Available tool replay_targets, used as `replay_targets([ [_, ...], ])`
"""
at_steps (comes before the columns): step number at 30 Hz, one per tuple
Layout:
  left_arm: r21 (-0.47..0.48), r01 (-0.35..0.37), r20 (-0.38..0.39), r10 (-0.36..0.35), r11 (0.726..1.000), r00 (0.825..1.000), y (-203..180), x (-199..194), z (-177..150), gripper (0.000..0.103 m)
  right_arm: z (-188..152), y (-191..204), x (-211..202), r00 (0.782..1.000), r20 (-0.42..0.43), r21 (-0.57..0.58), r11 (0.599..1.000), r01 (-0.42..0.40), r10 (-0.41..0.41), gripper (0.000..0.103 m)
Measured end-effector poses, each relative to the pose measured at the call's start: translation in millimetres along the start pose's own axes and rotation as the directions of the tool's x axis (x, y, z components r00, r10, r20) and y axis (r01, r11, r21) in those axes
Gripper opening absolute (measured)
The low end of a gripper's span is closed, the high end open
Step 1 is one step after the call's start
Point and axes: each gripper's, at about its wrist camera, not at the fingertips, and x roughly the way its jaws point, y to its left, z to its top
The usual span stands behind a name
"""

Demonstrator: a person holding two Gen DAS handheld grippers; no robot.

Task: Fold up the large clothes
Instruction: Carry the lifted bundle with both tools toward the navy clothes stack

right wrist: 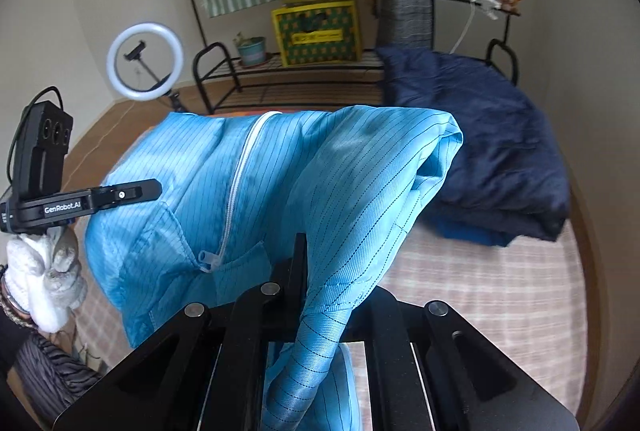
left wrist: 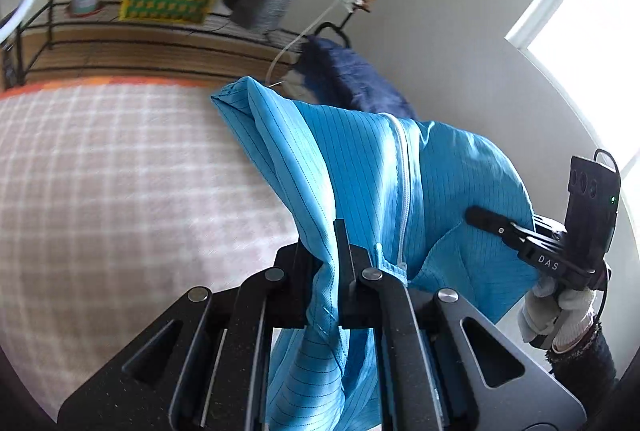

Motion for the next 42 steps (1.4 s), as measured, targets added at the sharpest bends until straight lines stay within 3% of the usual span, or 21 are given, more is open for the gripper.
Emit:
replay_targets([
  [7, 0.048, 0.053, 0.019, -0.054, 0.997, 0.998, -50.6, 48.5, 41.4, 0.006, 30.4, -52.4, -16.2, 0.994, 0.053, 0.001, 0.995, 0.096, -0.096, 0.005],
  [14, 0.126, 0.027, 0.050, -0.034, 0.992, 0.998, -95.2, 93.8, 91.0, 0.006, 71.4, -97.9, -18.9, 0.979, 0.107, -0.012, 0.984, 0.178, -0.175, 0.005],
  [21, 0.143, 0.019, 0.113, -0.035, 0.990, 0.993, -119.3, 137.3, 145.2, 0.006, 120.8, -147.3, -13.3, 0.966, 0.175, -0.011, 0.981, 0.196, -0.191, 0.005],
  [29, 0.146, -0.014, 0.131, -0.006, 0.989, 0.991, -114.9, 194.3, 188.1, 0.006, 153.4, -188.8, 31.8, 0.958, 0.189, -0.004, 0.976, 0.219, -0.215, 0.005],
  [38, 0.142, -0.067, 0.120, 0.050, 0.988, 0.991, -89.7, 243.9, 185.1, 0.006, 152.7, -225.3, 86.6, 0.966, 0.160, 0.010, 0.979, 0.206, -0.205, 0.005],
  [42, 0.127, -0.097, 0.121, 0.082, 0.987, 0.989, -74.9, 254.8, 181.8, 0.006, 150.5, -235.3, 108.4, 0.947, 0.123, 0.007, 0.955, 0.297, -0.296, 0.010],
])
